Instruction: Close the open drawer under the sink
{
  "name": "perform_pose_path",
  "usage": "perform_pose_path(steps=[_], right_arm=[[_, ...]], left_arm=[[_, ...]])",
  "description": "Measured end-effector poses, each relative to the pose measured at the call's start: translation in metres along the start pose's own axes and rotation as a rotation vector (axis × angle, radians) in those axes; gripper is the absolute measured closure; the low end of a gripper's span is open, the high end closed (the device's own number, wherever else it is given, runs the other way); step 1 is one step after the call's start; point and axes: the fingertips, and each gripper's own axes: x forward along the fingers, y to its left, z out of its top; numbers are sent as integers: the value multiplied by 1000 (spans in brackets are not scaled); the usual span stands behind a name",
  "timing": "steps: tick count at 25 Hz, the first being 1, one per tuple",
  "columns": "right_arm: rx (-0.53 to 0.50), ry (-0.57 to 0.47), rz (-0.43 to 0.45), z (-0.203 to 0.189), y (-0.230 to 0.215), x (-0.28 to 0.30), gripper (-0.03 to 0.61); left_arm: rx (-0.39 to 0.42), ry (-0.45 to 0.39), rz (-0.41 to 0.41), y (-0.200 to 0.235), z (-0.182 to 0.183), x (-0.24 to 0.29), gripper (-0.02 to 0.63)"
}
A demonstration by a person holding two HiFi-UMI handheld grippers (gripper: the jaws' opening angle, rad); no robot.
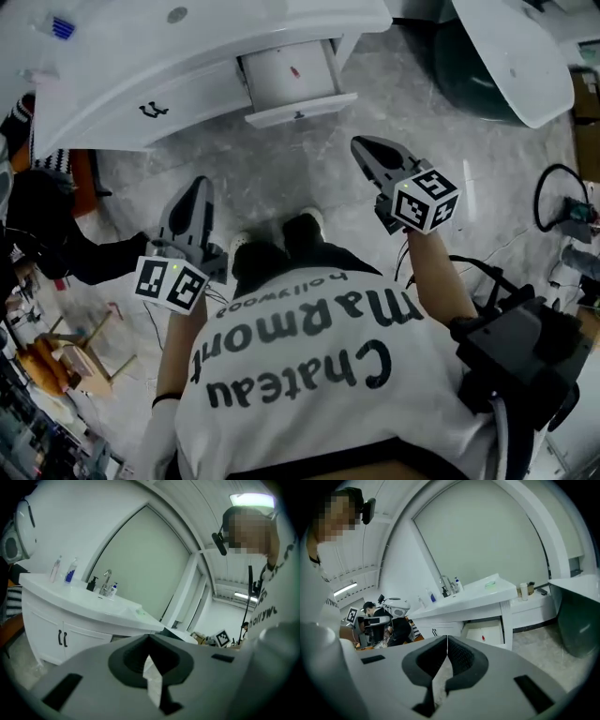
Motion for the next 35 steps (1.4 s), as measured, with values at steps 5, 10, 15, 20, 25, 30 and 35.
perform_pose_path(steps=[5,10,15,20,25,30,35], right_arm=[[95,-7,51,-17,-15,37,566],[145,-19,59,-43,-29,57,566],[174,-40,23,-82,-48,101,565],[130,-57,-6,-115,-65,129,549],[80,-81,-30,-146,-85,165,468],[-33,-99,-63,-160,-111,197,462],[-161,-152,-92,-162,-126,214,462]], left_arm=[[-5,111,29,13,-39,3,606],[-10,156,25,20,-71,22,606],[2,166,-17,63,-101,57,606],[32,111,-45,84,-115,79,606],[89,68,-84,106,-151,102,606],[108,53,-135,126,-203,132,606],[137,7,-223,129,-231,165,606]])
